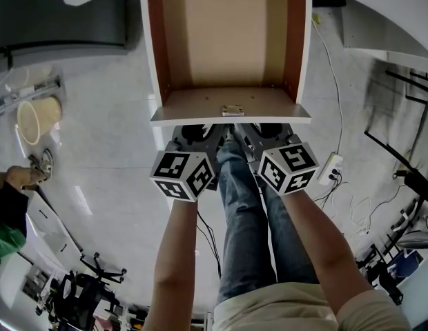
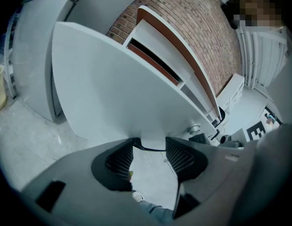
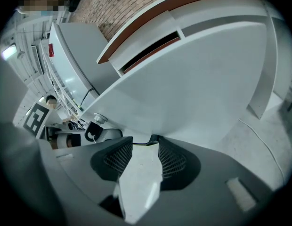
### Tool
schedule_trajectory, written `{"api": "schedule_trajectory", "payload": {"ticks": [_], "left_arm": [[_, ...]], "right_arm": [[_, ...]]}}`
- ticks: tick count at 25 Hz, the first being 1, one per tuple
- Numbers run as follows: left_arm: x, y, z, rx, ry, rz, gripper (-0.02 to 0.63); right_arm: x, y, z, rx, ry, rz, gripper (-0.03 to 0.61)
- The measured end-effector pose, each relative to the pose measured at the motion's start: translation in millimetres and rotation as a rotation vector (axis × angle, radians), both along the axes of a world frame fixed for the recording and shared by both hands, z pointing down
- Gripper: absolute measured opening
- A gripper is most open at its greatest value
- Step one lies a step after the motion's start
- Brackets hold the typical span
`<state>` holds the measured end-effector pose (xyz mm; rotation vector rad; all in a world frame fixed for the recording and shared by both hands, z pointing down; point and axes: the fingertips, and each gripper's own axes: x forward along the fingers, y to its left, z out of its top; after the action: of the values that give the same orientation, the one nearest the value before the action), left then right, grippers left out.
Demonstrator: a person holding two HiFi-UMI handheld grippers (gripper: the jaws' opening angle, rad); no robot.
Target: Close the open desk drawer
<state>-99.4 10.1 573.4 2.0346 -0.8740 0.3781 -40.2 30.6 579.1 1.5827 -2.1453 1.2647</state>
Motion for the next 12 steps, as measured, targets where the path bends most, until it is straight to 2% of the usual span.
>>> {"api": "schedule_trajectory", "payload": {"ticks": [12], "left_arm": [[-0.9, -2.2, -22.7, 0.021, 0.016, -0.012, 0.198]], "right_arm": [[1.1, -1.7, -24.0, 0.007, -0.014, 0.016, 0.176]]}}
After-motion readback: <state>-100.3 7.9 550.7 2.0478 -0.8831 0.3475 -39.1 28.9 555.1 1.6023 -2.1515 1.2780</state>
